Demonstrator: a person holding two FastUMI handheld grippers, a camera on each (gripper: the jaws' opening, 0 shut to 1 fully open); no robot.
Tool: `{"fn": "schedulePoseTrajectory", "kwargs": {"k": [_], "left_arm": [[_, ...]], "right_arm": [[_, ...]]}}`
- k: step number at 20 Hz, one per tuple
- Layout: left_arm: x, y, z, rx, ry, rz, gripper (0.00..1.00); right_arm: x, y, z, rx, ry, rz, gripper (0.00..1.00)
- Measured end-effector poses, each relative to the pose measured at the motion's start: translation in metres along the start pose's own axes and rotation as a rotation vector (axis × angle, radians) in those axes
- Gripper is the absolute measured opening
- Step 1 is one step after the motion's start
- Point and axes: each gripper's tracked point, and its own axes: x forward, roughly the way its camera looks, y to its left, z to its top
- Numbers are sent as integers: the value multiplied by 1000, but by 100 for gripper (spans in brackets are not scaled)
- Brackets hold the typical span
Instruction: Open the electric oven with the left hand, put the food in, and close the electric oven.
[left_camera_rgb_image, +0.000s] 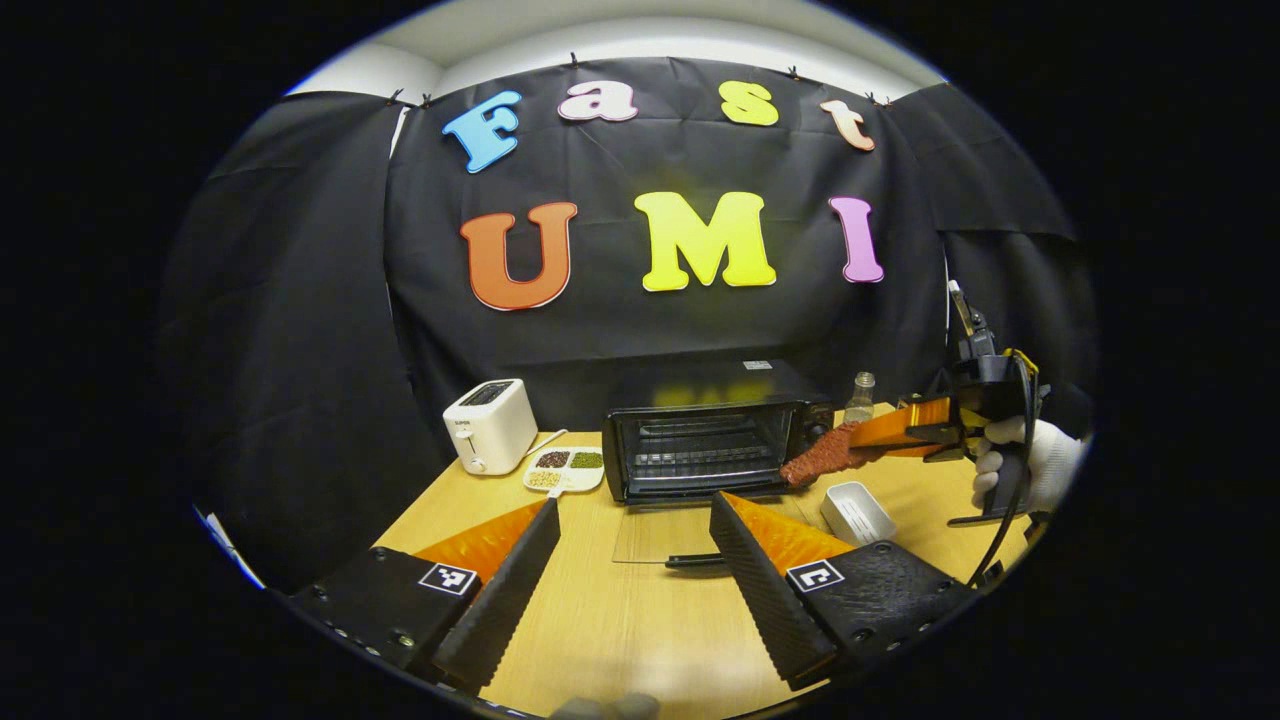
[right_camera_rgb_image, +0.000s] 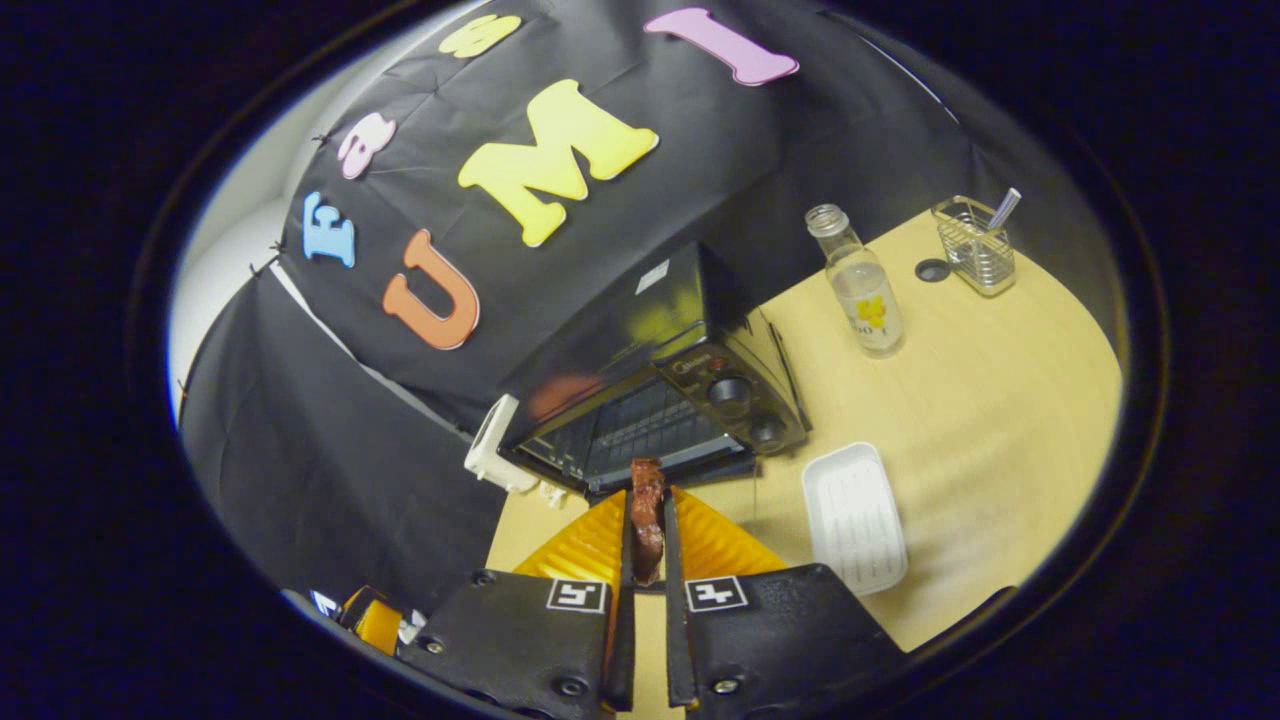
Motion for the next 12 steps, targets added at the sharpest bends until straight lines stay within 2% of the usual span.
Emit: {"fn": "schedulePoseTrajectory", "kwargs": {"k": [2, 4, 7, 12], "left_arm": [[2, 20, -5, 19, 21, 1, 97], [4, 35, -4, 11, 40, 13, 96], [5, 48, 7, -8, 15, 33, 97], [11, 53, 13, 40, -25, 41, 97]], "right_arm": [[27, 23, -4, 41, -49, 29, 16], [52, 37, -9, 137, -96, 52, 16], [95, 39, -8, 220, -183, 33, 16], [149, 24, -8, 401, -274, -39, 16]]}}
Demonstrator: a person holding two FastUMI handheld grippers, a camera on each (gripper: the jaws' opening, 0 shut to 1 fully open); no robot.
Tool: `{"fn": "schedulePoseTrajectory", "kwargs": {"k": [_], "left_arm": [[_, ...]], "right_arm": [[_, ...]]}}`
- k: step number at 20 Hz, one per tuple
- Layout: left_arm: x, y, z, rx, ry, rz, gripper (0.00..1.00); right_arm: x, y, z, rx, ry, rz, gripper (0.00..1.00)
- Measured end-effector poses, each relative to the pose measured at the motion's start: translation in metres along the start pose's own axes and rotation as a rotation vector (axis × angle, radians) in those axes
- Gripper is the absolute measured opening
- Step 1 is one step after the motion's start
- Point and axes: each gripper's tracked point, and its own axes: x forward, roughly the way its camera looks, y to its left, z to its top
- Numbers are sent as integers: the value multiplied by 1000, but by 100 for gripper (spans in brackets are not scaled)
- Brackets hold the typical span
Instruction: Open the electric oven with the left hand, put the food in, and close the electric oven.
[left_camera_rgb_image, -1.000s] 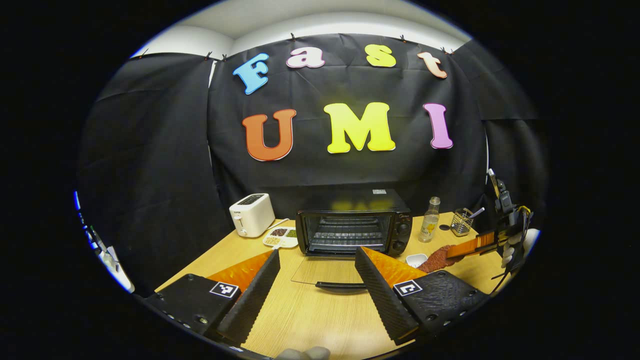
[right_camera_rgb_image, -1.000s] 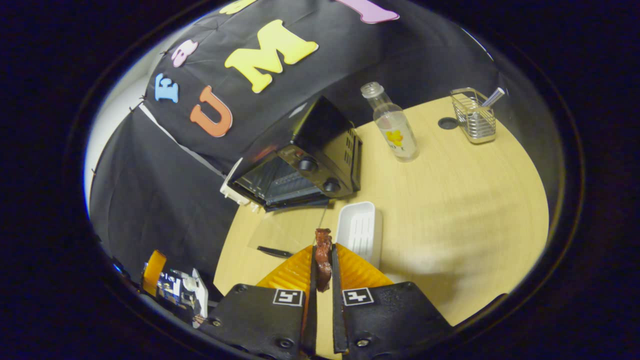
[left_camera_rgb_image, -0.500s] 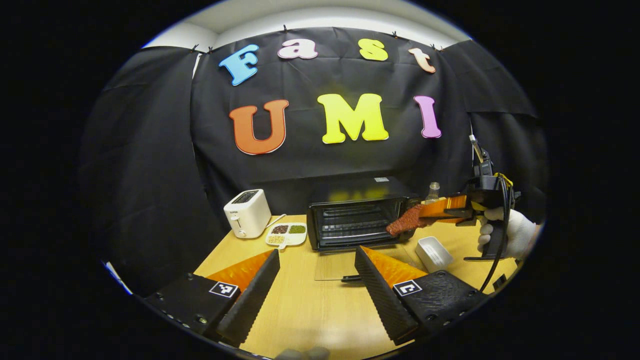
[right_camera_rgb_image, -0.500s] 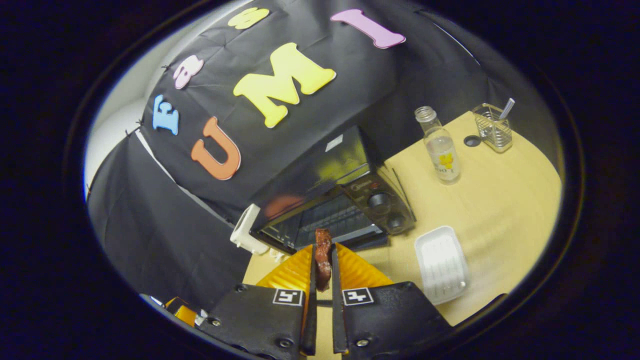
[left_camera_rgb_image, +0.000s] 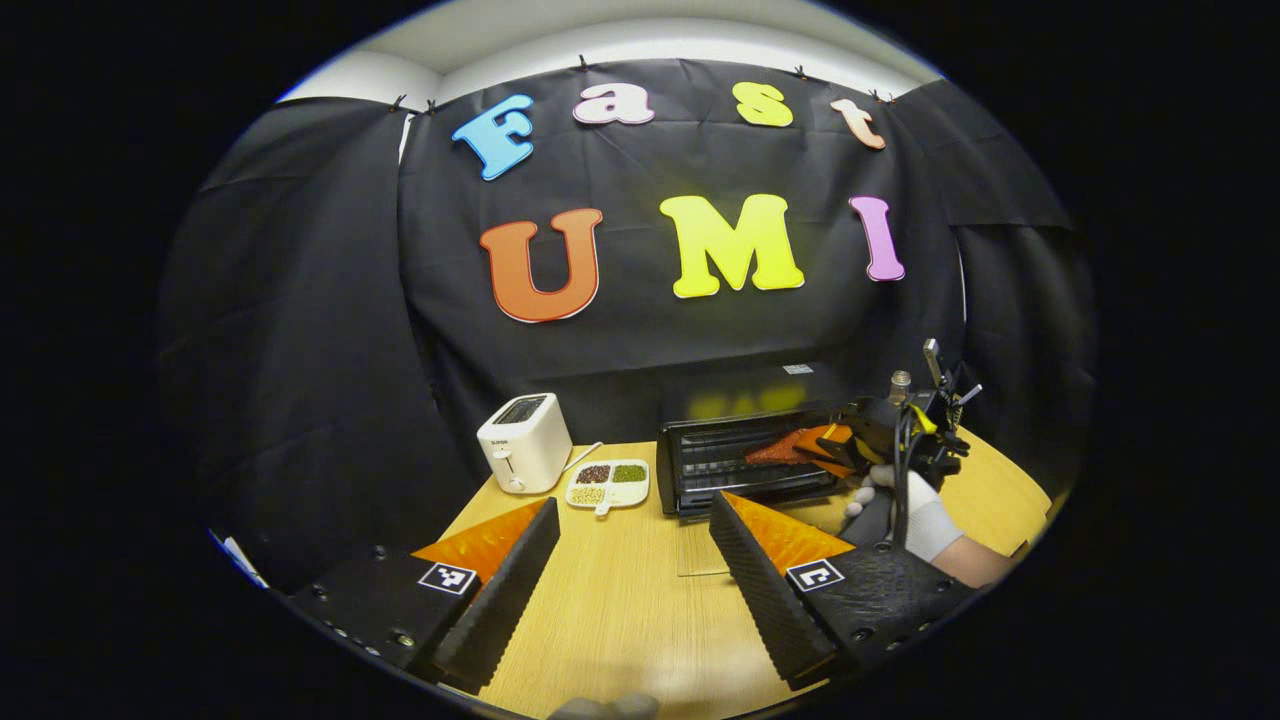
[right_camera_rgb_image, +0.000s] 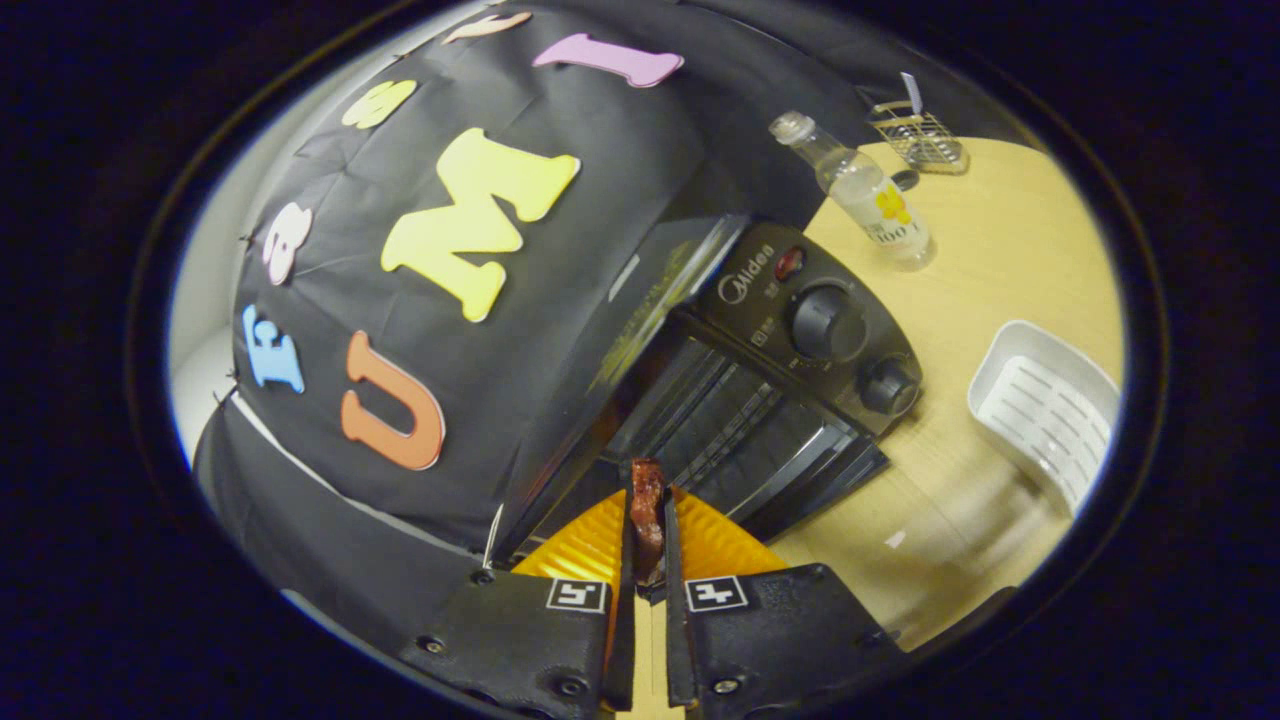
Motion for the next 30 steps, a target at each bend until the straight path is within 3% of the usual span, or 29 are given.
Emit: {"fn": "schedulePoseTrajectory", "kwargs": {"k": [3, 7, 14, 18, 19, 20, 21, 23, 25, 26, 28, 30], "left_arm": [[2, -2, -3, 29, 1, -7, 97], [6, -5, -8, 21, 12, -16, 97], [11, -1, -8, -6, 21, -20, 96], [13, -3, -13, -11, 40, -35, 97], [12, -2, -13, -13, 40, -36, 97], [13, -2, -13, -14, 41, -35, 97], [13, -2, -14, -12, 41, -34, 97], [16, -3, -15, -14, 44, -32, 97], [16, -3, -17, -18, 46, -27, 97], [16, -3, -17, -20, 44, -24, 97], [15, -3, -17, -19, 44, -22, 97], [13, -5, -13, -11, 33, -23, 97]], "right_arm": [[25, -3, 0, 92, -53, -19, 12], [56, -2, -6, 106, -71, -46, 16], [73, -16, -5, 0, -76, -91, 16], [74, -20, -8, -180, -55, -140, 23], [74, -21, -9, -226, -47, -159, 17], [74, -21, -9, -271, -52, -168, 18], [73, -23, -9, -328, -52, -178, 31], [75, -37, -17, -458, -16, -236, 34], [69, -43, -17, -562, -9, -263, 59], [65, -43, -15, -604, -27, -271, 65], [54, -36, -6, -713, -77, -268, 67], [43, -28, 1, -782, -87, -260, 100]]}}
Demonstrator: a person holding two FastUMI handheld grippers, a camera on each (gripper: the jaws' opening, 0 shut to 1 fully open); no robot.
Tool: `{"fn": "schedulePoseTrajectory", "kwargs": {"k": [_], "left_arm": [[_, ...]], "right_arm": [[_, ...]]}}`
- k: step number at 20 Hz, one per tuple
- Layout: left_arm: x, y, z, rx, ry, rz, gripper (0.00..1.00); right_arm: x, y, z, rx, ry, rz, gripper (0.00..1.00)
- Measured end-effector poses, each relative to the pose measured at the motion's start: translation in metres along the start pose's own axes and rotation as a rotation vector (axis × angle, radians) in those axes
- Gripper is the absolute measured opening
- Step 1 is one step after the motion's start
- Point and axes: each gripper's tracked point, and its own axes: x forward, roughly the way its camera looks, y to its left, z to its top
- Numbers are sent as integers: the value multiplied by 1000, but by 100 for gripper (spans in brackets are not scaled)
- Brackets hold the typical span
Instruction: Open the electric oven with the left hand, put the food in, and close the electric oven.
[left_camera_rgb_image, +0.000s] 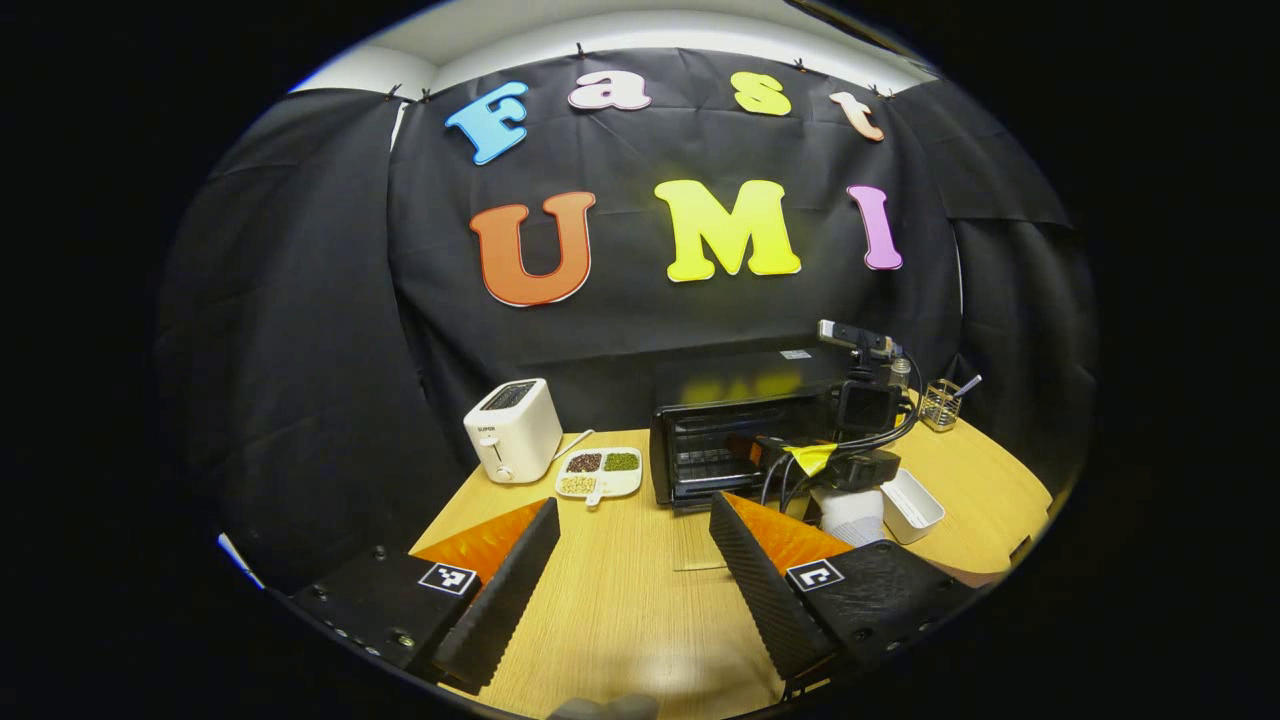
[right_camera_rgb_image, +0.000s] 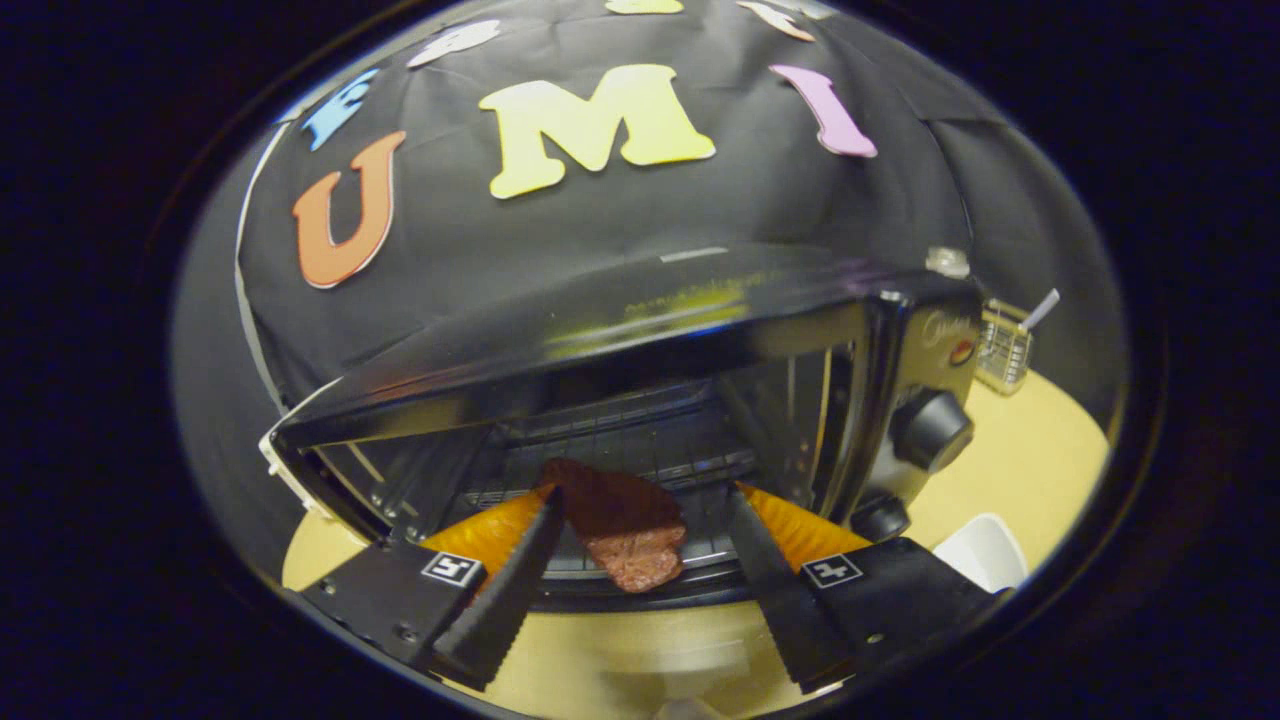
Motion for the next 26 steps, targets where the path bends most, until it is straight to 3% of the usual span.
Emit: {"fn": "schedulePoseTrajectory", "kwargs": {"k": [6, 8, 12, 17, 21, 26], "left_arm": [[-5, -11, 10, 3, -29, -12, 97], [-9, -14, 16, 13, -38, -16, 97], [-21, -22, 32, 4, -79, -37, 97], [-22, -50, 37, -33, -107, -72, 97], [-16, -89, 28, -25, -93, -88, 96], [-16, -143, -5, -38, -16, -42, 97]], "right_arm": [[-54, 5, 6, -1, 40, 135, 99], [-92, 9, 22, -4, 34, 196, 99], [-174, -8, 78, -143, -59, 254, 99], [-274, -75, 129, -197, -110, 210, 99], [-331, -163, 157, -211, -176, 122, 96], [-376, -255, 141, -176, -114, 132, 99]]}}
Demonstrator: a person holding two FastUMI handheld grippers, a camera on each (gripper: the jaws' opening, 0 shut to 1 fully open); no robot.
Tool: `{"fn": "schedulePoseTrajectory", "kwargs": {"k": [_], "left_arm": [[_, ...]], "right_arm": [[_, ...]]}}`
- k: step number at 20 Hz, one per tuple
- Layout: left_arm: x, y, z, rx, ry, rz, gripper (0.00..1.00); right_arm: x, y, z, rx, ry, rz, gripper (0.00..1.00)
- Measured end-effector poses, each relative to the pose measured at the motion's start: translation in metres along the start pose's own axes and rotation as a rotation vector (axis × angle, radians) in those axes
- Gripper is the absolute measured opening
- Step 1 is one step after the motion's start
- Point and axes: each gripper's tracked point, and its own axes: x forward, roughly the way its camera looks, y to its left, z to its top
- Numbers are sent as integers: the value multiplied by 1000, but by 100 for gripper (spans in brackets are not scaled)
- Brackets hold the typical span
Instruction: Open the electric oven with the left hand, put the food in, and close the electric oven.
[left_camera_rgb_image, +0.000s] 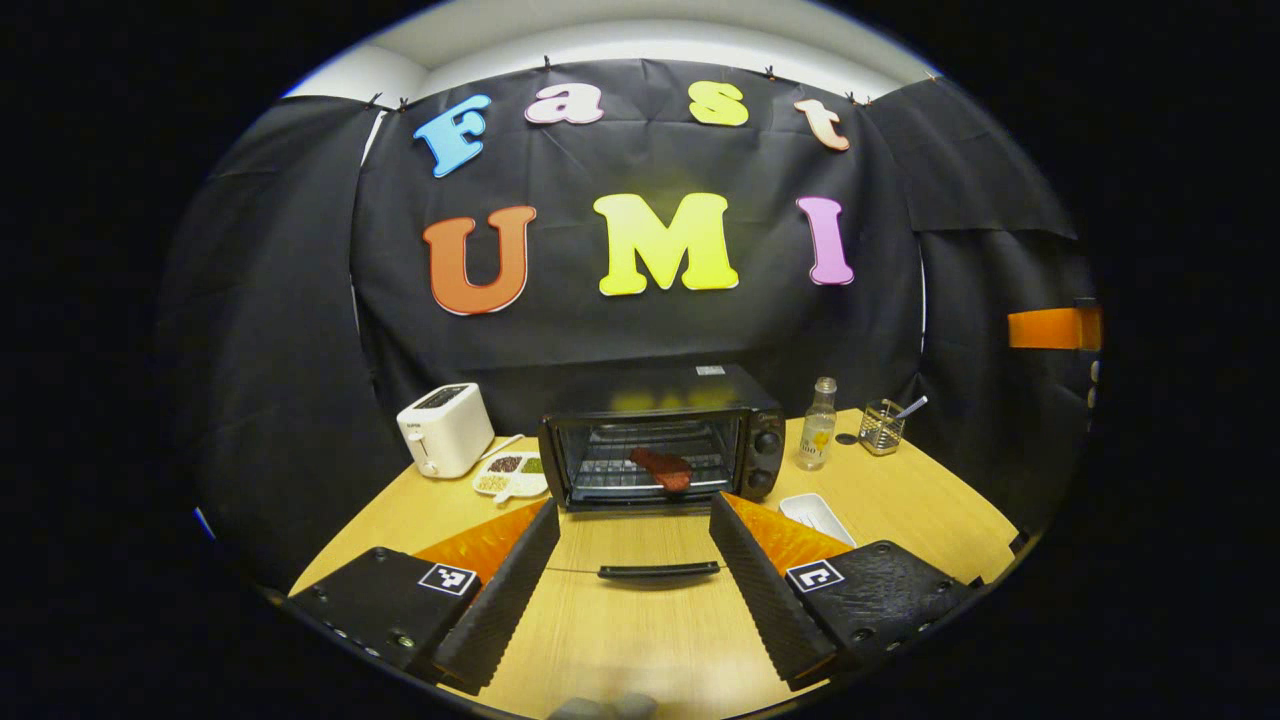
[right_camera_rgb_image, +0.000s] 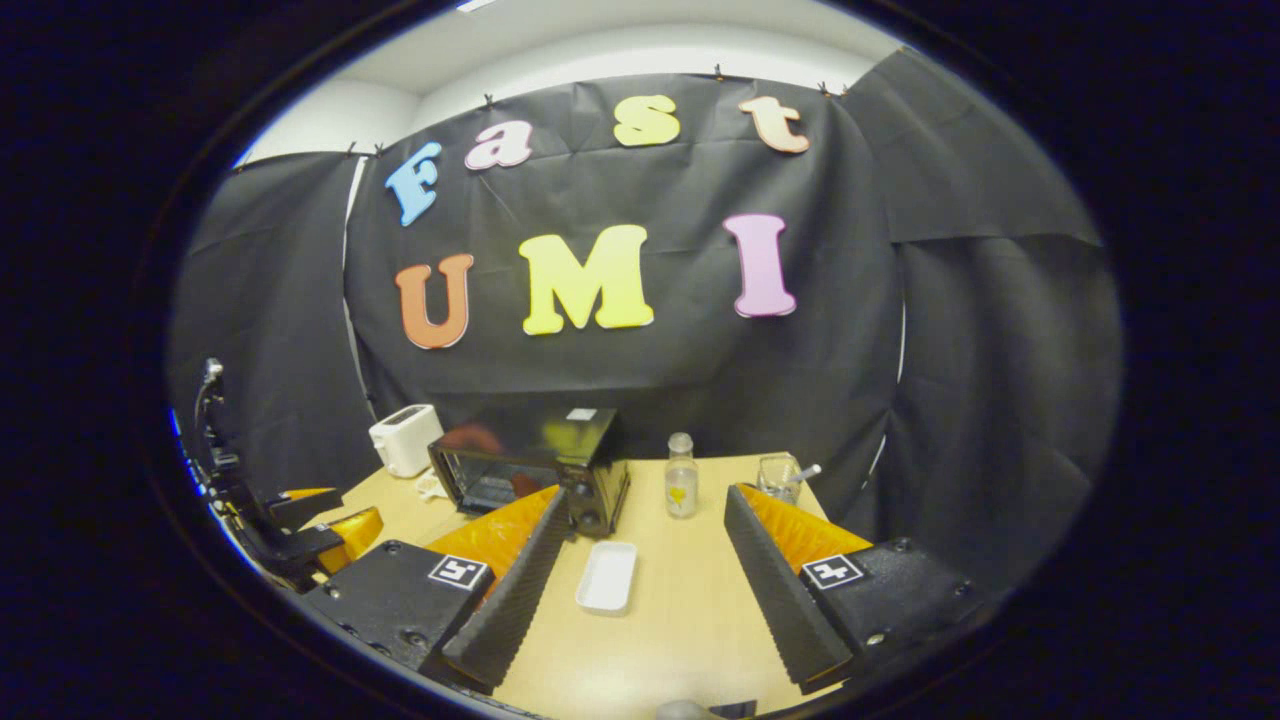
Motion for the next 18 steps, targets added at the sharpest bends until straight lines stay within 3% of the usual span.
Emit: {"fn": "schedulePoseTrajectory", "kwargs": {"k": [8, 12, 18], "left_arm": [[4, -43, -93, -41, 166, 72, 97], [40, -39, -132, -39, 243, 70, 96], [94, -41, -179, -57, 322, -12, 97]], "right_arm": [[-41, -77, -40, -8, 98, -3, 99], [-34, -75, -37, 16, 122, -34, 99], [-17, -53, -11, 9, 123, -105, 96]]}}
